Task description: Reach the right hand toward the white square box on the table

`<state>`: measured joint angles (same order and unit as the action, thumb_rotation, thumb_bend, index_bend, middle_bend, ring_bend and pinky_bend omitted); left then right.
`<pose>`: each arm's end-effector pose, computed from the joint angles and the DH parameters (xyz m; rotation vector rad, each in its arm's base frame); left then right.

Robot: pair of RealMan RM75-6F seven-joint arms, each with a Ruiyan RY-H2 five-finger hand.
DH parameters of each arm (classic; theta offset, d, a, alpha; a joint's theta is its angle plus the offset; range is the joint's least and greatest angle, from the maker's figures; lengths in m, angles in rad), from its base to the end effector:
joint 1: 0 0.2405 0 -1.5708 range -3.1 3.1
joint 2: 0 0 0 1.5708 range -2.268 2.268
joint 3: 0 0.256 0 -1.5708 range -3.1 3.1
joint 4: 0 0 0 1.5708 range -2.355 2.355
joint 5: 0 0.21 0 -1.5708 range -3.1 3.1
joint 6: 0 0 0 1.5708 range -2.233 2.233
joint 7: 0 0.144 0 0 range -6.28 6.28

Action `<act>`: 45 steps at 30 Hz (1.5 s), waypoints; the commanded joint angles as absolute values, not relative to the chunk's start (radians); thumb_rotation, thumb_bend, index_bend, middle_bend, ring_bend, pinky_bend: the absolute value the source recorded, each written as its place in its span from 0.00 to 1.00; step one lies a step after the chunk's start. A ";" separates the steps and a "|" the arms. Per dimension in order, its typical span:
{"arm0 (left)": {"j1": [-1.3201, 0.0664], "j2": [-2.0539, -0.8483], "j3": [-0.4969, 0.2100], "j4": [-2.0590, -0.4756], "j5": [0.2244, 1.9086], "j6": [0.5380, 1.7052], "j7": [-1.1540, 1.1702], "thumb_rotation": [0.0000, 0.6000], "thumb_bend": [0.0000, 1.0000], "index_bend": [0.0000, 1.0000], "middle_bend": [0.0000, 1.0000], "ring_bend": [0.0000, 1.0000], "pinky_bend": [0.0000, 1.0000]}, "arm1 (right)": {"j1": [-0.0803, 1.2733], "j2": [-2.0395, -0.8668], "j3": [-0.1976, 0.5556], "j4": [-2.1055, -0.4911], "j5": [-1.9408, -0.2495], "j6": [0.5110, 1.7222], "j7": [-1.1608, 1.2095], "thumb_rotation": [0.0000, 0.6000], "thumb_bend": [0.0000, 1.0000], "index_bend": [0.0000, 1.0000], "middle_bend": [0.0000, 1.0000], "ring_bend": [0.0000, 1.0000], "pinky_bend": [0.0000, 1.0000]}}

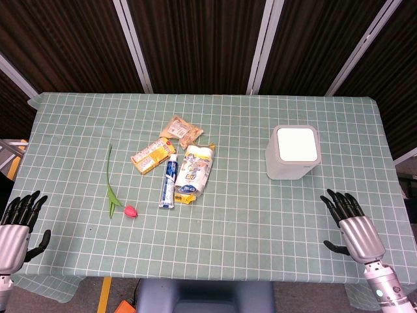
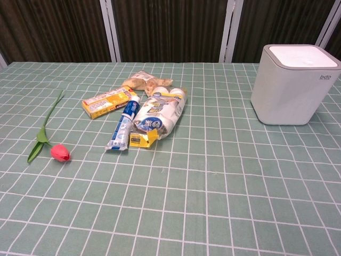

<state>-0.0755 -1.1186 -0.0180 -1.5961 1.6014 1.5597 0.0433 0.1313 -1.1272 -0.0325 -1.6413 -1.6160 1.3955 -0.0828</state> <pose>-0.3007 0.1709 0.1603 -1.4576 -0.7903 -0.9347 -0.2926 -0.1738 0.1251 1.6294 -0.9043 0.8542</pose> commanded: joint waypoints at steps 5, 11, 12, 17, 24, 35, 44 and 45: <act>-0.074 -1.119 -0.017 -1.597 1.601 1.561 0.045 1.00 0.46 0.00 0.00 0.00 0.00 | 0.131 -1.140 -0.020 -1.634 -1.617 1.413 -0.076 1.00 0.21 0.00 0.00 0.00 0.00; -0.078 -1.113 -0.024 -1.592 1.587 1.552 0.020 1.00 0.46 0.00 0.00 0.00 0.01 | 0.195 -1.237 0.100 -1.607 -1.554 1.415 -0.062 1.00 0.46 0.00 0.95 0.91 0.89; -0.078 -1.114 -0.024 -1.590 1.589 1.554 0.020 1.00 0.46 0.00 0.00 0.00 0.02 | 0.221 -1.243 0.127 -1.611 -1.522 1.383 -0.080 1.00 0.54 0.00 0.99 0.97 0.96; -0.077 -1.112 -0.024 -1.591 1.584 1.553 0.021 1.00 0.46 0.00 0.00 0.00 0.03 | 0.336 -1.236 0.214 -1.655 -1.360 1.199 -0.172 1.00 0.69 0.00 1.00 1.00 1.00; -0.072 -1.107 -0.026 -1.595 1.574 1.555 0.024 1.00 0.46 0.00 0.00 0.00 0.03 | 0.466 -1.234 0.256 -1.677 -1.107 1.003 -0.359 1.00 0.69 0.00 1.00 1.00 1.00; -0.070 -1.105 -0.030 -1.594 1.569 1.559 0.020 1.00 0.46 0.00 0.00 0.00 0.03 | 0.547 -1.250 0.210 -1.640 -0.914 0.909 -0.466 1.00 0.69 0.00 1.00 1.00 1.00; -0.068 -1.105 -0.030 -1.593 1.573 1.565 0.020 1.00 0.46 0.00 0.00 0.00 0.03 | 0.477 -1.240 0.206 -1.682 -1.108 1.115 -0.319 1.00 0.67 0.00 0.97 0.86 0.89; -0.068 -1.106 -0.030 -1.593 1.572 1.565 0.020 1.00 0.46 0.00 0.00 0.00 0.03 | 0.459 -1.241 0.203 -1.679 -1.155 1.161 -0.291 1.00 0.66 0.00 0.91 0.76 0.81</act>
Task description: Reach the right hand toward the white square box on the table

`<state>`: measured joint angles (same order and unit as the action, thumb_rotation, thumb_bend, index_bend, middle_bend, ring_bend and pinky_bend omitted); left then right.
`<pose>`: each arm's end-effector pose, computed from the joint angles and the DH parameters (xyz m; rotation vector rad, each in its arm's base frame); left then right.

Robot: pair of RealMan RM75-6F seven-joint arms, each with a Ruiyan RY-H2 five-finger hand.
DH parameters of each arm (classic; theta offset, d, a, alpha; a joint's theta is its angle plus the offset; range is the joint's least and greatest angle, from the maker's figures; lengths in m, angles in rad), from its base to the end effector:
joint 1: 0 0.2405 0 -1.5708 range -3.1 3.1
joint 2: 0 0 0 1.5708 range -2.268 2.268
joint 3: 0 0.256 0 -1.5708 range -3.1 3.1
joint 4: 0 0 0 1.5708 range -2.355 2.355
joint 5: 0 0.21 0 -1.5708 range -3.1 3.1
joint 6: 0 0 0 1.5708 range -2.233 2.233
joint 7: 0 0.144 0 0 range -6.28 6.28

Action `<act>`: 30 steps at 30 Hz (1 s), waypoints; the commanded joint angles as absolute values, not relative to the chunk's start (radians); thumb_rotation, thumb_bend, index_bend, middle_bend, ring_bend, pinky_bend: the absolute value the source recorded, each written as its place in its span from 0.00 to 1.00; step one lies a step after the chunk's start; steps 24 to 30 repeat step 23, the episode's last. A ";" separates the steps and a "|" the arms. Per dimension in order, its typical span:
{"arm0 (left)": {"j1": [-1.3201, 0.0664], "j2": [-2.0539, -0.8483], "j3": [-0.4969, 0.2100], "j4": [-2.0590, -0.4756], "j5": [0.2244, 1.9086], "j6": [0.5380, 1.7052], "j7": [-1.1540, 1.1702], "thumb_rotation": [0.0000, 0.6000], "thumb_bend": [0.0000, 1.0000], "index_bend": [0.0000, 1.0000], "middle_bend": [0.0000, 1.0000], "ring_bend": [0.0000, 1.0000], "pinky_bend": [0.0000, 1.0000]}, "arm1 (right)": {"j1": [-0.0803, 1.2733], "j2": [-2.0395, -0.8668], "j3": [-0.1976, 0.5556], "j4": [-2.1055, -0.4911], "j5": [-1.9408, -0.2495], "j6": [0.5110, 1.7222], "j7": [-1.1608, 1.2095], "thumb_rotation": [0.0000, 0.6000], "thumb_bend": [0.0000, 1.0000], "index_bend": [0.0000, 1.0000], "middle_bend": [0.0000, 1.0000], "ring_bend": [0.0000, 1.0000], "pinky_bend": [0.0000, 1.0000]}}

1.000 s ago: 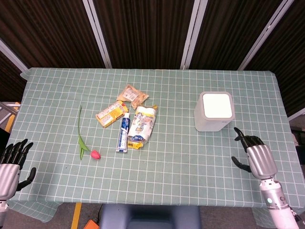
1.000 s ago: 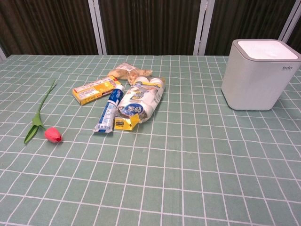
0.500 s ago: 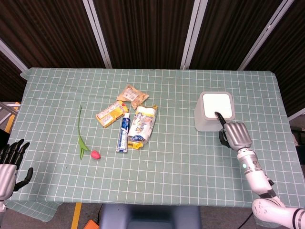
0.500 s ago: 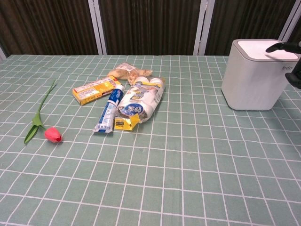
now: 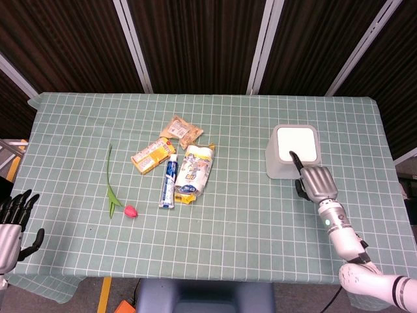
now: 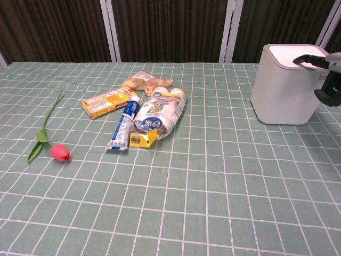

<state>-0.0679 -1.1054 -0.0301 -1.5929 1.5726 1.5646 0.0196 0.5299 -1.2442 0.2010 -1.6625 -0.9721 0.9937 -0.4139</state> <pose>-0.3061 0.1714 0.1687 -1.4176 -0.7998 -0.9300 -0.2381 -0.3206 0.0823 1.6138 -1.0241 0.6890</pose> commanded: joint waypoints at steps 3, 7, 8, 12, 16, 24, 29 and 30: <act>-0.068 -1.106 -0.030 -1.594 1.572 1.563 0.022 1.00 0.46 0.00 0.00 0.00 0.03 | 0.403 -1.239 0.176 -1.669 -1.285 1.284 -0.221 1.00 0.62 0.00 0.58 0.49 0.59; -0.069 -1.109 -0.029 -1.592 1.577 1.564 0.025 1.00 0.46 0.00 0.00 0.00 0.03 | 0.336 -1.210 0.105 -1.669 -1.406 1.373 -0.186 1.00 0.51 0.00 0.13 0.11 0.25; -0.069 -1.110 -0.029 -1.592 1.578 1.565 0.026 1.00 0.46 0.00 0.00 0.00 0.03 | 0.320 -1.202 0.083 -1.668 -1.433 1.387 -0.178 1.00 0.49 0.00 0.09 0.07 0.20; -0.068 -1.114 -0.028 -1.589 1.583 1.569 0.028 1.00 0.46 0.00 0.00 0.00 0.03 | 0.233 -1.179 -0.019 -1.632 -1.530 1.454 -0.153 1.00 0.41 0.00 0.00 0.00 0.01; -0.068 -1.115 -0.030 -1.588 1.588 1.576 0.023 1.00 0.46 0.00 0.00 0.00 0.02 | 0.172 -1.207 -0.041 -1.556 -1.533 1.507 -0.124 1.00 0.37 0.00 0.00 0.00 0.00; -0.069 -1.120 -0.023 -1.586 1.603 1.575 0.034 1.00 0.46 0.00 0.00 0.00 0.02 | 0.157 -1.197 -0.037 -1.562 -1.554 1.512 -0.119 1.00 0.37 0.00 0.00 0.00 0.00; -0.069 -1.120 -0.023 -1.586 1.603 1.575 0.034 1.00 0.46 0.00 0.00 0.00 0.02 | 0.157 -1.197 -0.037 -1.562 -1.554 1.512 -0.119 1.00 0.37 0.00 0.00 0.00 0.00; -0.069 -1.120 -0.023 -1.586 1.603 1.575 0.034 1.00 0.46 0.00 0.00 0.00 0.02 | 0.157 -1.197 -0.037 -1.562 -1.554 1.512 -0.119 1.00 0.37 0.00 0.00 0.00 0.00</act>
